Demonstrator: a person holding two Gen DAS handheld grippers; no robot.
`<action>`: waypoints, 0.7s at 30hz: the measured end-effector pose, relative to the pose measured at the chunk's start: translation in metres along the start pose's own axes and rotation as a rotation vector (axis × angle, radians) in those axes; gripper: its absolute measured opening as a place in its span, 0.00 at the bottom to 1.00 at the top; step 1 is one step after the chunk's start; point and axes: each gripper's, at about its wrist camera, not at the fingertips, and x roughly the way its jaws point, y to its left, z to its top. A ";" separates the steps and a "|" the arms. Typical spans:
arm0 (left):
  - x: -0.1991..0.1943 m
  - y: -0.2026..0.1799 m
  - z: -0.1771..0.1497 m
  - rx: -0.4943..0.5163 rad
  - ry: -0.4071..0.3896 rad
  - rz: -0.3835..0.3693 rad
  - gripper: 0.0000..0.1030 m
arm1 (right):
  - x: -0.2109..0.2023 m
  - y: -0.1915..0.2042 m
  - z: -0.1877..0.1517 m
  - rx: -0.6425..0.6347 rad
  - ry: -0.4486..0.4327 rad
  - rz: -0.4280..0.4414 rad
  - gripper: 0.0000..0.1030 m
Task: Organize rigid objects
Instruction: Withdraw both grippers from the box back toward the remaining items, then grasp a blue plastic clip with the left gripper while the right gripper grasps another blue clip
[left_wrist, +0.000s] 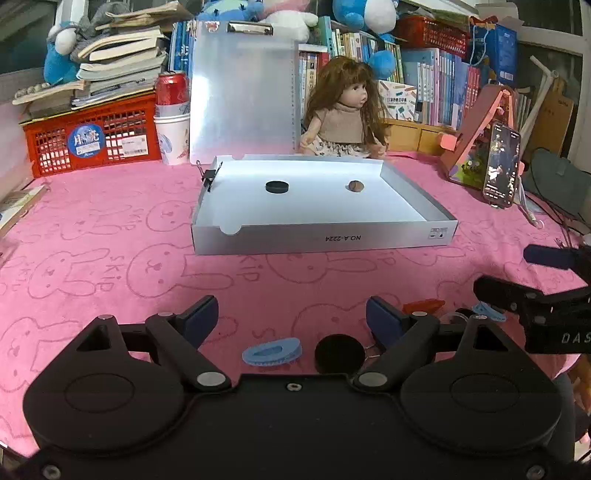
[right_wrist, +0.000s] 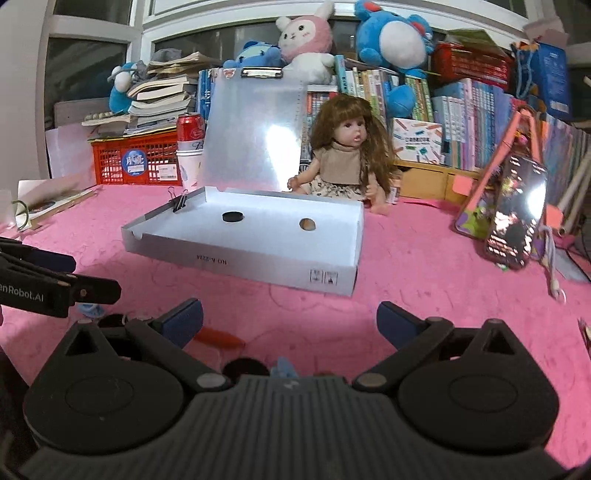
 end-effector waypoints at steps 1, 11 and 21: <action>-0.002 -0.001 -0.001 0.004 -0.006 0.003 0.84 | -0.002 0.000 -0.003 0.007 0.001 0.002 1.00; -0.013 0.006 -0.013 0.006 -0.009 0.019 0.76 | -0.012 -0.009 -0.015 0.040 0.021 -0.012 0.95; -0.024 0.016 -0.021 -0.014 -0.010 0.031 0.62 | -0.031 -0.017 -0.025 0.040 -0.021 -0.051 0.67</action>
